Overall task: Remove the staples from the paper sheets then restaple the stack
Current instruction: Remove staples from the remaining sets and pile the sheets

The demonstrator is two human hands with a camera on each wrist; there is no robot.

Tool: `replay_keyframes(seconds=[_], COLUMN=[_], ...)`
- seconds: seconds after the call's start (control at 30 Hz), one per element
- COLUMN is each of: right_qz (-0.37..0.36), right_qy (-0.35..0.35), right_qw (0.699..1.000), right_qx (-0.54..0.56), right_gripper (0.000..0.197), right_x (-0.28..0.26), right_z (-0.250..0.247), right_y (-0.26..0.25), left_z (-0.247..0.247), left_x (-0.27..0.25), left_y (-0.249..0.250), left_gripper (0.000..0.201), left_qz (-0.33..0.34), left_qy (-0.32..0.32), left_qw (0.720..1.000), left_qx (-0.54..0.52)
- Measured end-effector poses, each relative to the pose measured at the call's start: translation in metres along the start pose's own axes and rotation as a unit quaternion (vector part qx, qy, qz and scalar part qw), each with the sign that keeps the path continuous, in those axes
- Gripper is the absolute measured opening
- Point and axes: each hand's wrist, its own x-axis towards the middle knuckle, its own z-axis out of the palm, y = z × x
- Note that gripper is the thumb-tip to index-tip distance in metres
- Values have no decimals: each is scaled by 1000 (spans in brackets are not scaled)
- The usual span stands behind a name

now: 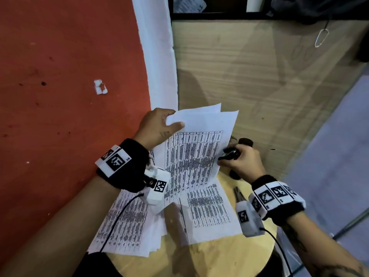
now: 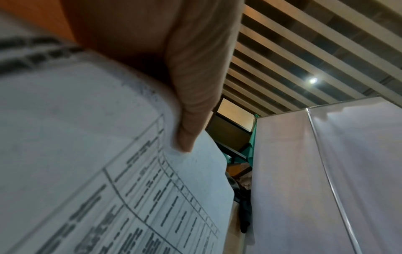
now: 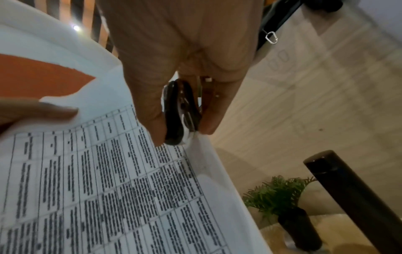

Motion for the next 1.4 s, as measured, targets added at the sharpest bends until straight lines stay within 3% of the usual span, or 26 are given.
replay_keyframes(seconds=[0.1, 0.17, 0.27, 0.37, 0.53, 0.63, 0.73, 0.8, 0.87, 0.93, 1.07, 1.2, 1.33, 1.4], right_qz=[-1, 24, 54, 49, 41, 39, 40, 42, 45, 50, 74, 84, 101, 141], right_qy=[-25, -85, -183, -217, -175, -143, -105, -89, -88, -90, -100, -122, -91, -69], right_qw=[993, 969, 926, 907, 903, 898, 885, 878, 873, 871, 872, 888, 900, 898], right_qx=[119, 230, 327, 357, 391, 414, 451, 469, 477, 480, 473, 435, 413, 412], right_gripper=[43, 46, 43, 50, 69, 70, 70, 73, 72, 78, 85, 83, 41, 34], right_x=[6, 8, 5, 6, 11, 13, 14, 14, 12, 9, 6, 2, 1, 0], right_z=[-5, -8, -15, -20, -28, -35, -39, -37, -33, -30, -25, -22, -20, -11], right_y=[2, 0, -6, -10, -12, -10, -12, -16, -19, -22, -17, -12, 3, 22], left_z=[-6, -11, -19, -22, -26, -32, -26, -13, 0, 12, 26, 23, -1, -13], left_x=[3, 6, 9, 11, 13, 9, 1, -8, -16, -21, -30, -40, -44, -51], left_y=[-5, -8, -11, -12, -23, -36, -50, -56, -54, -50, -49, -55, -92, -116], left_gripper=[30, 12, 16, 13, 37, 29, 67, 101, 105, 93, 64, 48, 25, 20], left_qz=[-16, -37, -40, -44, -38, -64, -88, -131, -142, -148, -140, -134, -174, -207], left_qy=[-65, -101, -148, -145, -50, 14, 60, 32, -3, 34, 152, 150, 142, 148], left_qw=[995, 987, 978, 976, 982, 974, 940, 911, 919, 932, 930, 934, 933, 931], left_qx=[-76, -117, -142, -158, -176, -216, -324, -390, -368, -330, -303, -296, -282, -263])
